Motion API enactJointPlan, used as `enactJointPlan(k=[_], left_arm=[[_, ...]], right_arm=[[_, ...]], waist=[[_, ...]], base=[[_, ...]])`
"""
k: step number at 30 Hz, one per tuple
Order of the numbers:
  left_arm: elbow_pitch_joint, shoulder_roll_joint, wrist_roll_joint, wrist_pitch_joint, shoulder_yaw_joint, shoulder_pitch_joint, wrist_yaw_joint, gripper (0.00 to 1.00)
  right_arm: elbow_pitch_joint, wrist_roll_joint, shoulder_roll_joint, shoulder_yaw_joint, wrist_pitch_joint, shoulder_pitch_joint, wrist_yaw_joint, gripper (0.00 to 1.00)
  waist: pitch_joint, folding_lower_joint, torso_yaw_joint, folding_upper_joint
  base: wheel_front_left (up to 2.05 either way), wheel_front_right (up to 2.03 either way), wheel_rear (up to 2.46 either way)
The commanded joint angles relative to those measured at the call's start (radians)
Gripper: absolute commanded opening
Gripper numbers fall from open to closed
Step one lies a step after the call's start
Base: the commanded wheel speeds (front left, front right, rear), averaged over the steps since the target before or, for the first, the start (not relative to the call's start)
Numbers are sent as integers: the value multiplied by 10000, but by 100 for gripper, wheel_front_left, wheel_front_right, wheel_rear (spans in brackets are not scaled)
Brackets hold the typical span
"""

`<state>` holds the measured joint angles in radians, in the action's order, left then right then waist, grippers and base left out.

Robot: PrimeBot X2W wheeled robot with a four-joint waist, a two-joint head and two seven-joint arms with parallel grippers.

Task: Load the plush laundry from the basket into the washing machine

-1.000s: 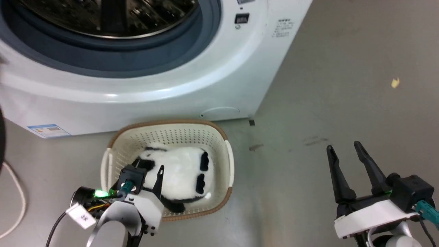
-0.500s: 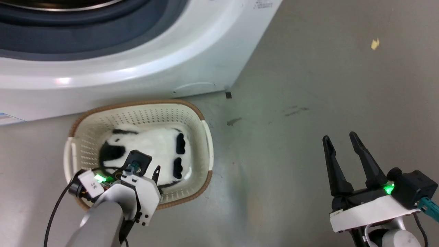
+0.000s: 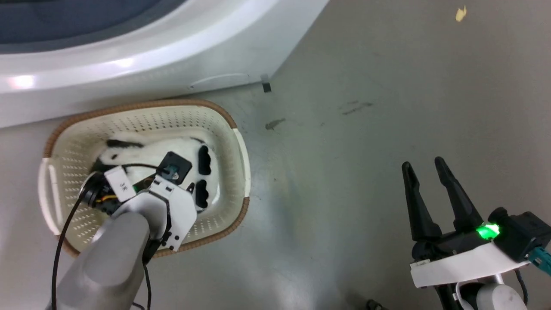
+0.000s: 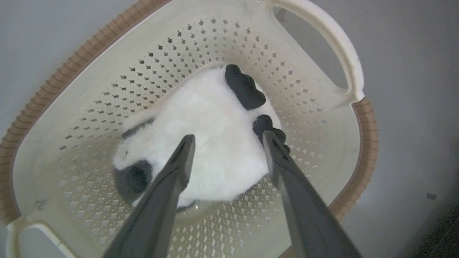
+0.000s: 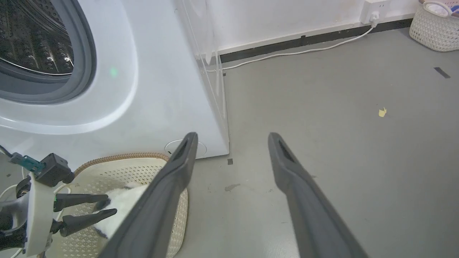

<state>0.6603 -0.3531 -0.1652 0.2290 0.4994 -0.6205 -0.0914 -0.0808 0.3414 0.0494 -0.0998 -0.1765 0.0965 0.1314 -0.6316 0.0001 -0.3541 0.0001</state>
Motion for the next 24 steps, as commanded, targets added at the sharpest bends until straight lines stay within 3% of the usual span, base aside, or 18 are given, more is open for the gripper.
enactJointPlan(k=[1,12,23,24], left_arm=[[178,-114,-72,80,179,-323,-25,100],[1695,-790,-425,946,1094,-2066,-72,100],[3006,-1079,-718,1342,2036,-2984,-192,100],[3130,-1081,-782,1329,2079,-3038,-174,34]], right_arm=[[-97,141,6,-18,-101,198,-5,100],[-364,804,7,-147,-372,394,-6,100],[-546,1164,7,-61,-602,515,-7,100],[-523,1191,8,-64,-623,537,-7,100]], waist=[[-196,-1,-116,-1],[-1506,-1,-485,-1],[-2376,-1,-892,-1],[-2430,-1,-942,-1]], base=[[0,0,0],[0,0,0],[0,0,0],[0,0,0]])
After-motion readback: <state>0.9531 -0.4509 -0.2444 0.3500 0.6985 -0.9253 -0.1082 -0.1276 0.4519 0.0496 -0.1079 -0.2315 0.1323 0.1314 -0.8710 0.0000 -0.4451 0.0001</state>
